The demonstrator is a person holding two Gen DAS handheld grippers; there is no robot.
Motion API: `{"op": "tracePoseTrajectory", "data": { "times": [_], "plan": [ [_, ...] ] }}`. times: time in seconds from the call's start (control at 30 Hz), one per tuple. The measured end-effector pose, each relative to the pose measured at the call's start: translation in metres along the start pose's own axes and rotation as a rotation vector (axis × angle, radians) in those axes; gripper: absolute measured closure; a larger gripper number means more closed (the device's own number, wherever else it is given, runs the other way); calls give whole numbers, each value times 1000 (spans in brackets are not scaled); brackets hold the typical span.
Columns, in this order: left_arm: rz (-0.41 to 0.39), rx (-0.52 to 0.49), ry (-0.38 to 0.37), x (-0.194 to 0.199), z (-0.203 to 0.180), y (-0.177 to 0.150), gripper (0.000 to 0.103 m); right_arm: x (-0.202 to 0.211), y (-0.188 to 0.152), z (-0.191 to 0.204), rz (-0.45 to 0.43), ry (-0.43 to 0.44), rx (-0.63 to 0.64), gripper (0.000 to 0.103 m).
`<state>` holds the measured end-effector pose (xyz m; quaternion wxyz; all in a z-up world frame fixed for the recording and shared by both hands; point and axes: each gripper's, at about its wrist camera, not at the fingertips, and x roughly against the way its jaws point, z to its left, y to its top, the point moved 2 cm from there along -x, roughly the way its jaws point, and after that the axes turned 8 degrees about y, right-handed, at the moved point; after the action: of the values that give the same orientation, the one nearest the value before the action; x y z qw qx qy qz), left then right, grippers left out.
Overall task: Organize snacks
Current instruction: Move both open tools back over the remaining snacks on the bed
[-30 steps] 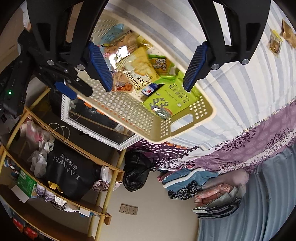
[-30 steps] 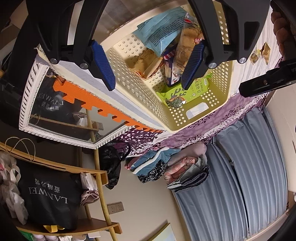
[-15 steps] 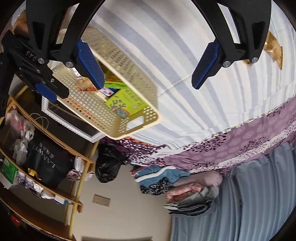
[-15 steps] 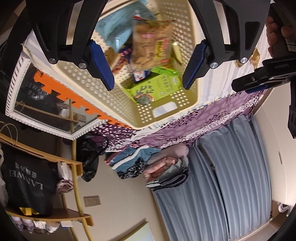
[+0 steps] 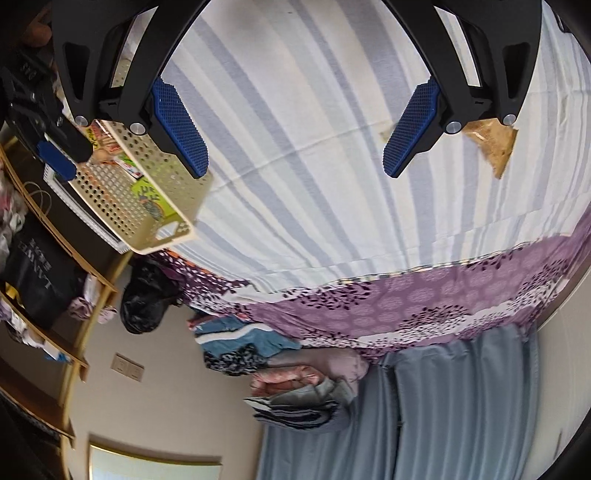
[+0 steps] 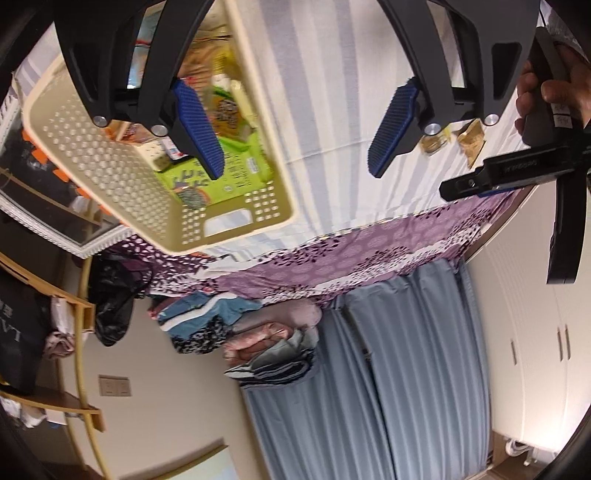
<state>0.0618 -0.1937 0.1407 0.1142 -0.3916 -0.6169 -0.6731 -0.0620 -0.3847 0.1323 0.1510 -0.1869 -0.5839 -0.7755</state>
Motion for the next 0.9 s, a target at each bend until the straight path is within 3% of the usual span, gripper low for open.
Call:
{"op": "tracePoseTrajectory", "data": {
  "times": [0.5, 0.57, 0.9],
  "plan": [
    [50, 145, 158, -15, 97, -23, 3, -55, -31, 74, 158, 132, 89, 21],
    [66, 184, 189, -20, 115, -27, 3, -62, -35, 80, 175, 145, 95, 17],
    [174, 385, 301, -60, 188, -47, 3, -89, -45, 89, 235, 185, 101, 16]
  ]
}}
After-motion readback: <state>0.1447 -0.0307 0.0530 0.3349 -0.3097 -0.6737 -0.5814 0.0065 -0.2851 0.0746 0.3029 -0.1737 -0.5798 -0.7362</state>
